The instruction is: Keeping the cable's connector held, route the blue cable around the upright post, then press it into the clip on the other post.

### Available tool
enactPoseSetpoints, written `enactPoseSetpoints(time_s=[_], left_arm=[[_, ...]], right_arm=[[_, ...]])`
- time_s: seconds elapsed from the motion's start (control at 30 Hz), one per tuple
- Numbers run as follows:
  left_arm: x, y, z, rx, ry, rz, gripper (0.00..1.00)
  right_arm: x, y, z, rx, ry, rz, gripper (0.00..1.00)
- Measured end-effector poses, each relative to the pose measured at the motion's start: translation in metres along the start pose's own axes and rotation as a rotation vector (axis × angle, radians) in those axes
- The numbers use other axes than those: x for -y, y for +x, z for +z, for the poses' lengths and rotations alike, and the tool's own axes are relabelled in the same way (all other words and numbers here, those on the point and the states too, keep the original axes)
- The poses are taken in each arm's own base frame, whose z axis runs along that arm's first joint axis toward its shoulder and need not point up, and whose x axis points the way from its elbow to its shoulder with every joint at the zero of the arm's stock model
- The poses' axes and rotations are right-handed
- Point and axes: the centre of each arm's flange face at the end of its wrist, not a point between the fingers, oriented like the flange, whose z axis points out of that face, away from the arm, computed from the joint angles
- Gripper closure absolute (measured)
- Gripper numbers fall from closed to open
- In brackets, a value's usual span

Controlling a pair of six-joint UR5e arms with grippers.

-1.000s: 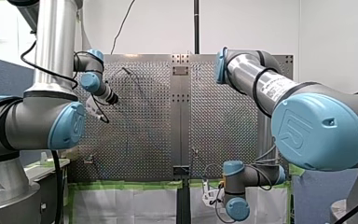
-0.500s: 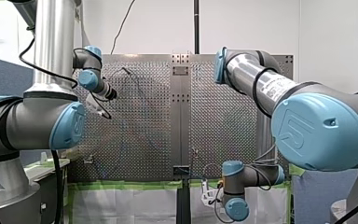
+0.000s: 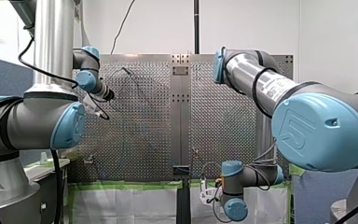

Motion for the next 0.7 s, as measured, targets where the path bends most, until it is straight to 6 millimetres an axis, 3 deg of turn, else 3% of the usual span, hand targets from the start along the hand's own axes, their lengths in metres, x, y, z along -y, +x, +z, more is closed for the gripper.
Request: enactPoseSetpoints(time_s=[0.27, 0.7], left_arm=[[-0.008, -0.001, -0.005, 0.019, 0.024, 0.005, 0.00], [0.029, -0.014, -0.028, 0.045, 0.102, -0.001, 0.00]], right_arm=[[0.001, 0.000, 0.000, -0.001, 0.002, -0.001, 1.00], [0.001, 0.000, 0.001, 0.000, 0.004, -0.002, 1.00]])
